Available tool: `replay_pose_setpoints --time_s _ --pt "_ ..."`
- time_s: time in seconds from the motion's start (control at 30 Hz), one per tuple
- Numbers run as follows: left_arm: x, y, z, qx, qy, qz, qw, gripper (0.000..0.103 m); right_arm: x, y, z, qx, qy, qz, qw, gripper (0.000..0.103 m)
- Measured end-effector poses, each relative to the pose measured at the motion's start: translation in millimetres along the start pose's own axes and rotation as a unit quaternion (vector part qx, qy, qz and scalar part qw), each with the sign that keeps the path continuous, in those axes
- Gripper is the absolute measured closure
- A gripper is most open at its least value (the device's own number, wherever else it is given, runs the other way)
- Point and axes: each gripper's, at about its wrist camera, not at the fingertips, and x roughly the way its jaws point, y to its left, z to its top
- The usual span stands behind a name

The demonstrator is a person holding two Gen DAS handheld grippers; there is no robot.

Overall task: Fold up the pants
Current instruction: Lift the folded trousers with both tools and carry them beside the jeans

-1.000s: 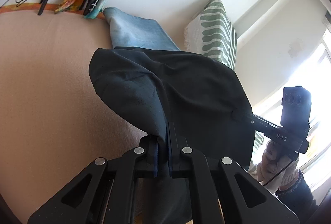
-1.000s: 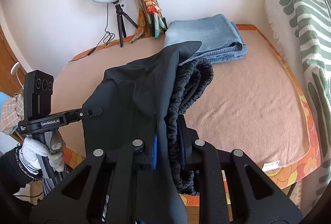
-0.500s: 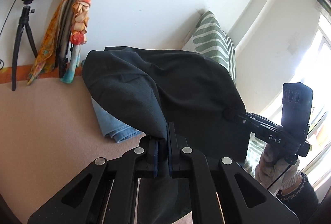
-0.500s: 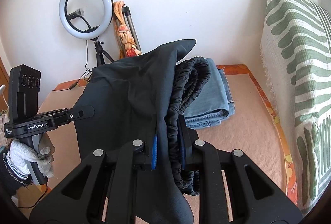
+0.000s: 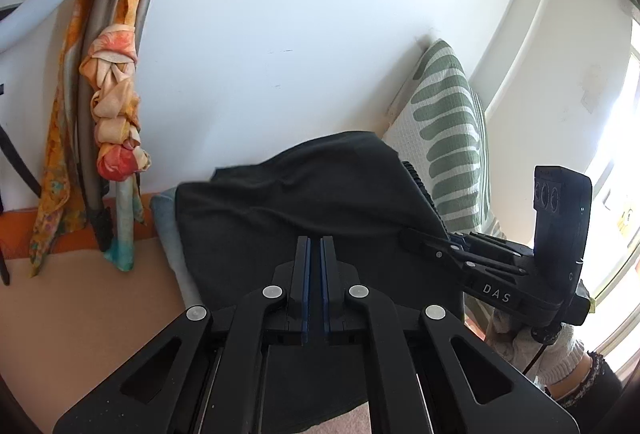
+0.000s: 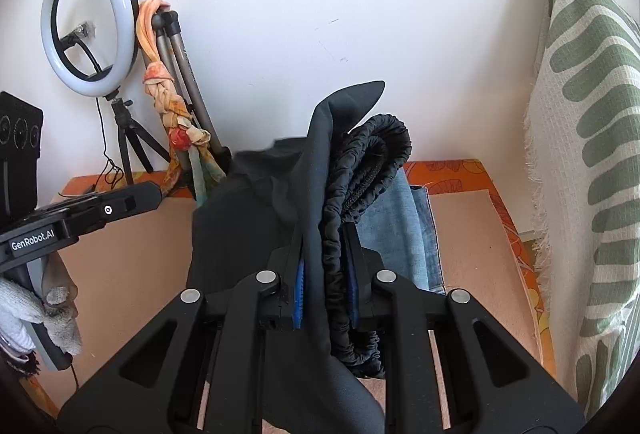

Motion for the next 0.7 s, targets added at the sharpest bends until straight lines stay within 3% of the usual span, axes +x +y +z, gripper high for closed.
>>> replay_pose_setpoints --time_s 0.13,0.23,0.33,0.4,0.47,0.53,0.63,0.7 --pt "6 12 -5 0.006 0.005 0.027 0.9996 0.101 34 -15 0 0.003 0.024 -0.031 0.999 0.086" --pt "1 21 -12 0.011 0.015 0.035 0.9992 0.101 45 -35 -1 0.009 0.040 -0.030 0.999 0.086" --pt "-6 29 -20 0.011 0.019 0.043 0.9988 0.100 46 -56 -3 0.031 0.048 -0.051 0.997 0.077" --pt "-9 29 -24 0.014 0.022 0.051 0.9984 0.097 45 -66 -5 0.052 0.056 -0.055 0.996 0.060" --pt "-11 29 -28 0.017 0.027 0.057 0.9978 0.093 42 -70 -9 0.063 0.054 -0.054 0.995 0.049" --pt "-12 27 -31 0.015 0.038 0.055 0.9976 0.090 37 -67 -14 0.059 0.051 -0.061 0.995 0.045" --pt "-17 18 -34 0.014 0.043 0.058 0.9973 0.080 29 -62 -20 0.059 0.054 -0.070 0.994 0.040" --pt "-25 8 -37 0.025 0.038 0.063 0.9970 0.061 19 -58 -23 0.066 0.051 -0.070 0.994 0.036"
